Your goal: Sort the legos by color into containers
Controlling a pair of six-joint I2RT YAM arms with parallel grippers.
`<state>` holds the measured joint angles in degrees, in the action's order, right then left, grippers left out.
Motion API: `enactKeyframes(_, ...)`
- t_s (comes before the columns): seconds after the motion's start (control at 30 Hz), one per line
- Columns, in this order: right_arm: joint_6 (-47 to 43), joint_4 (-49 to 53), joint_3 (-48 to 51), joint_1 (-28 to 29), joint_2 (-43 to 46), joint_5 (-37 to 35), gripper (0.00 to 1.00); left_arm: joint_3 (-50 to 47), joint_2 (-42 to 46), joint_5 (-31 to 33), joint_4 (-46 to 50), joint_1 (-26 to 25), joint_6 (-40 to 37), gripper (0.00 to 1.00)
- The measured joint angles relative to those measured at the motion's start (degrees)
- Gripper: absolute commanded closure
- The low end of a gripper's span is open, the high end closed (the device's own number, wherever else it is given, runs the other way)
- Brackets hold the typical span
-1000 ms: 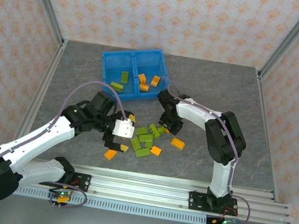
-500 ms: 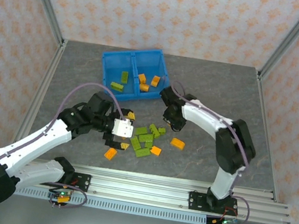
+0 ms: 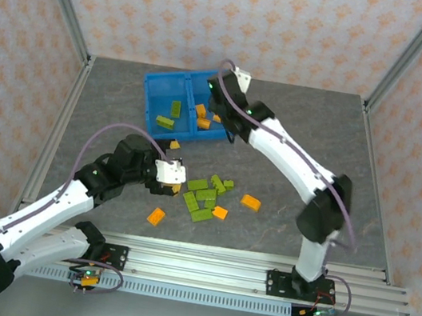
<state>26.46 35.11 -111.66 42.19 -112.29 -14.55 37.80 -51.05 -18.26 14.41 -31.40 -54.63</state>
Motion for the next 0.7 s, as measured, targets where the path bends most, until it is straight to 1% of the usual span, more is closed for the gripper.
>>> enactKeyframes(0.13, -0.4, 4.5, -18.3, -4.4, -16.5, 2.3, 0.72, -1.3, 1.0, 2.5, -1.1, 0.0, 0.2, 0.00)
enactKeyframes(0.2, -0.8, 6.2, -25.6, -6.1, -23.3, 2.8, 0.71, -1.6, 1.0, 3.2, -1.2, 0.0, 0.2, 0.00)
enactKeyframes(0.33, -1.0, 8.5, -35.4, -7.2, -32.9, 5.1, 0.67, -1.7, 1.2, 4.0, -1.6, 0.0, 0.2, 0.00)
enactKeyframes(0.43, -0.5, 8.8, -38.1, -6.8, -36.3, 7.4, 0.62, -1.7, 1.2, 4.0, -1.9, 0.0, 0.2, 0.00)
enactKeyframes(0.6, 0.7, 9.1, -38.3, -6.2, -36.9, 8.8, 0.55, -1.7, 1.2, 4.0, -1.9, 0.0, 0.1, 0.00)
enactKeyframes(0.7, 1.2, 9.1, -38.5, -6.3, -36.9, 9.2, 0.48, -1.7, 1.2, 4.0, -1.9, 0.0, 0.1, 0.00)
